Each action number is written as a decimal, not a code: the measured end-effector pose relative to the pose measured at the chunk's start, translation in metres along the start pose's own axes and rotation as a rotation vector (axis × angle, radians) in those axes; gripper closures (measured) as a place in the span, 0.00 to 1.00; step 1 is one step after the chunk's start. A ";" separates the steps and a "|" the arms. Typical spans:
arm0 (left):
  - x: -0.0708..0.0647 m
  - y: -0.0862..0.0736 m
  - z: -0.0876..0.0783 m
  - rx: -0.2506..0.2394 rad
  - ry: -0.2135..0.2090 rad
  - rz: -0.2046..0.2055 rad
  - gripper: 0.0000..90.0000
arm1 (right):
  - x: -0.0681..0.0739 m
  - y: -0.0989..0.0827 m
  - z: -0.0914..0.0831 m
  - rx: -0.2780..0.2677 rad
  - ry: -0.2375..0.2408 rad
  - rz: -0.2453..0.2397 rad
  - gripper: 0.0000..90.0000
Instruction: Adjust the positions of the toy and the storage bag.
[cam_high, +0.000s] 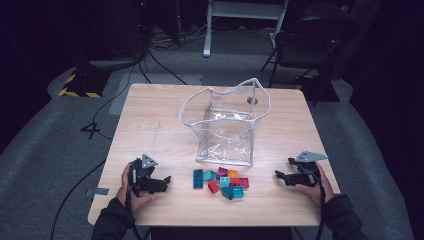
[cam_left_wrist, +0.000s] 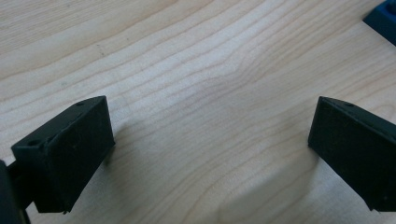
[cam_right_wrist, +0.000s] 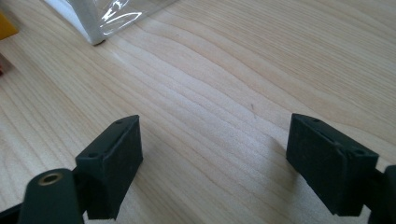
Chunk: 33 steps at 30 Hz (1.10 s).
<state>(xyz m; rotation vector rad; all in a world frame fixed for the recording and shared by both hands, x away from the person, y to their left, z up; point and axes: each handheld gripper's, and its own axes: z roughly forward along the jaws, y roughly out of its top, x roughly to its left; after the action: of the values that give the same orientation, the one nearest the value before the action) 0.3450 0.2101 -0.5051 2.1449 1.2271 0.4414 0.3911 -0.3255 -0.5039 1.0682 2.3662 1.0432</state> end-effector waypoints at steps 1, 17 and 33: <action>-0.001 -0.001 -0.001 0.000 -0.007 0.005 0.00 | 0.000 0.000 0.000 0.000 0.000 -0.001 0.21; -0.020 0.001 0.001 0.009 -0.090 0.097 0.00 | 0.012 0.008 -0.004 -0.016 0.007 -0.012 0.23; -0.052 0.016 0.015 0.012 -0.141 0.149 0.00 | 0.069 0.034 -0.010 -0.098 0.120 -0.178 0.25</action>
<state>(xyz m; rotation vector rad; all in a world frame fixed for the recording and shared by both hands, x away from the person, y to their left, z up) 0.3375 0.1540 -0.5047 2.2458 0.9996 0.3391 0.3571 -0.2635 -0.4731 0.7650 2.4227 1.1726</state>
